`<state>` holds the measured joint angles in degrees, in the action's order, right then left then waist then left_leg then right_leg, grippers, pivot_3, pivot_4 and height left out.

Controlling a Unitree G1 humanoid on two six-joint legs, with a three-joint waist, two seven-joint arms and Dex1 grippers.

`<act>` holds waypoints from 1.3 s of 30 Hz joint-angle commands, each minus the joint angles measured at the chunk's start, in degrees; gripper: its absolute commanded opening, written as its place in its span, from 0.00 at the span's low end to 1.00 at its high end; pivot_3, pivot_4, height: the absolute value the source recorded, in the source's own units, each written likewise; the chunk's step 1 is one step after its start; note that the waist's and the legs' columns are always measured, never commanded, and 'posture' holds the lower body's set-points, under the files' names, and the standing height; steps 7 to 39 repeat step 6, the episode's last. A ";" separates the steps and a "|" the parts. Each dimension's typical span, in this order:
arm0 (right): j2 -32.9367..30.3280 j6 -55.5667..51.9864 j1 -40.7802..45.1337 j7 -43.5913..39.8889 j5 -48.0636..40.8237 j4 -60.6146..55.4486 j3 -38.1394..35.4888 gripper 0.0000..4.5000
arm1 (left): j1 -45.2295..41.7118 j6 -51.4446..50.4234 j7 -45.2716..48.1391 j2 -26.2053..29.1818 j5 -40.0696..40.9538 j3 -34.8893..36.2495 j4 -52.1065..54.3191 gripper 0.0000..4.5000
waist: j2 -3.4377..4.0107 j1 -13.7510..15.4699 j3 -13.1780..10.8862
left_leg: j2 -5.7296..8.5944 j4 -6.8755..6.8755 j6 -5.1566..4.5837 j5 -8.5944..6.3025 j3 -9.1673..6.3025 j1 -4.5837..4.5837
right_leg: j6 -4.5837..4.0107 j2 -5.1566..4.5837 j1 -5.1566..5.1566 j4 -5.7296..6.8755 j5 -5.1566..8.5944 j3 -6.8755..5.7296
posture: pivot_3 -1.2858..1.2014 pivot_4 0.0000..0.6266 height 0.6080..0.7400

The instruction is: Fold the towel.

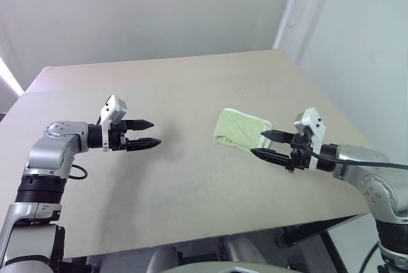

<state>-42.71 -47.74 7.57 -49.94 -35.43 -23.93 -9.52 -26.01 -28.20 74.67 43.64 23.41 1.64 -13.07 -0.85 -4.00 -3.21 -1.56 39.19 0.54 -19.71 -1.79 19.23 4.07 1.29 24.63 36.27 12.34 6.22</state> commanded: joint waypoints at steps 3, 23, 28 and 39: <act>-3.04 4.55 -1.02 -3.63 1.27 0.09 0.52 0.83 | 0.90 -0.29 -1.80 0.52 1.56 2.61 2.77 0.91 | -0.02 0.02 -0.01 | 0.00 0.00 0.00 0.00 -0.01 0.01 | 0.00 0.00 0.01 -0.01 0.00 -0.01 | 0.52 0.00 0.79; -3.10 5.04 -0.15 -3.53 1.37 0.95 0.74 0.83 | 1.63 -0.92 -2.10 0.85 2.11 2.12 4.80 0.91 | -0.02 -0.04 -0.01 | 0.00 -0.01 0.00 0.00 0.01 0.04 | 0.00 0.00 0.00 -0.02 0.00 0.00 | 0.52 0.00 0.79; -3.10 5.04 -0.15 -3.53 1.37 0.95 0.74 0.83 | 1.63 -0.92 -2.10 0.85 2.11 2.12 4.80 0.91 | -0.02 -0.04 -0.01 | 0.00 -0.01 0.00 0.00 0.01 0.04 | 0.00 0.00 0.00 -0.02 0.00 0.00 | 0.52 0.00 0.79; -3.10 5.04 -0.15 -3.53 1.37 0.95 0.74 0.83 | 1.63 -0.92 -2.10 0.85 2.11 2.12 4.80 0.91 | -0.02 -0.04 -0.01 | 0.00 -0.01 0.00 0.00 0.01 0.04 | 0.00 0.00 0.00 -0.02 0.00 0.00 | 0.52 0.00 0.79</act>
